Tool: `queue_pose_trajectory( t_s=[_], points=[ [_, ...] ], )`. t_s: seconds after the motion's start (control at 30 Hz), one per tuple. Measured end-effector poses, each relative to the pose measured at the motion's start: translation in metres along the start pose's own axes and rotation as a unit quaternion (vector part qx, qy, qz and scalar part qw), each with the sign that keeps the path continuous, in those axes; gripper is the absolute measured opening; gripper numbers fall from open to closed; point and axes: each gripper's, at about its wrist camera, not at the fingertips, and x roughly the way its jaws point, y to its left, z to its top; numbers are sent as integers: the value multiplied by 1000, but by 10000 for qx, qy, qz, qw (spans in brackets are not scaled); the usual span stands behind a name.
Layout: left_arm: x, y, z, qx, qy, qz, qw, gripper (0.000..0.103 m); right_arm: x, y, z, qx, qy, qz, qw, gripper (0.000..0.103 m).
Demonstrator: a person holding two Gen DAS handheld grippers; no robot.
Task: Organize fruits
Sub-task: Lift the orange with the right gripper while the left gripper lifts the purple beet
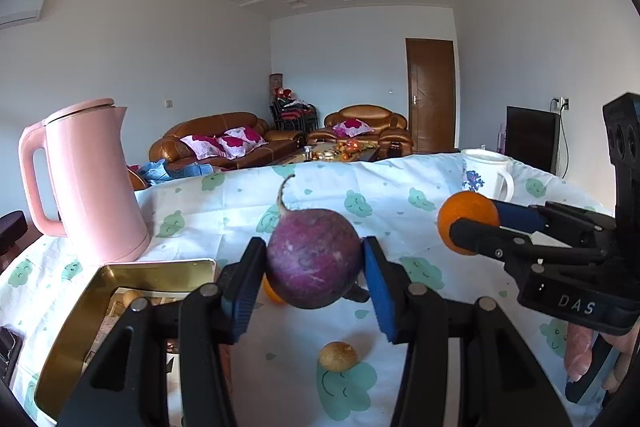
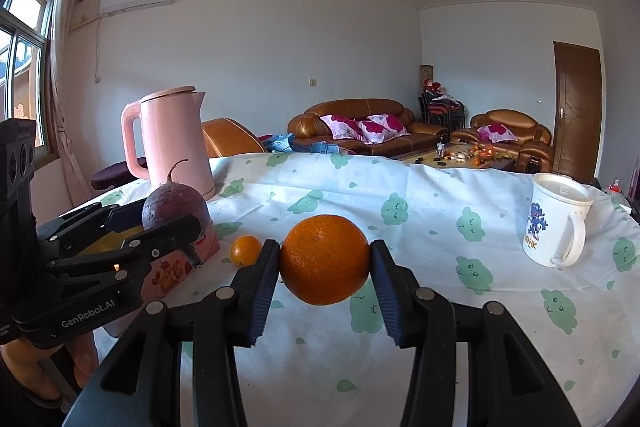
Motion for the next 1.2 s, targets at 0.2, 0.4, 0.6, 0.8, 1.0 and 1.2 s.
queue_pose_trajectory(
  t_s=[0.2, 0.4, 0.6, 0.8, 1.0, 1.2],
  points=[
    [-2, -1, 0, 38, -74, 73, 9999, 51, -5, 4, -1, -73, -133, -33, 9999, 48],
    [-6, -4, 0, 118, -173, 145, 9997, 51, -9, 6, 0, -121, -248, -56, 9996, 48],
    [-10, -6, 0, 168, -249, 229, 9993, 51, -13, 6, -1, -136, -330, -88, 9993, 48],
    [-12, -9, 0, 231, -286, 287, 9989, 51, -17, 6, -2, -119, -419, -121, 9990, 48],
    [-12, -7, 0, 158, -266, 280, 9991, 51, -19, 6, -2, -57, -413, -164, 9990, 48],
    [-12, -2, 0, 44, -256, 279, 9993, 51, -20, 10, -1, -54, -514, -151, 9986, 48]
  ],
)
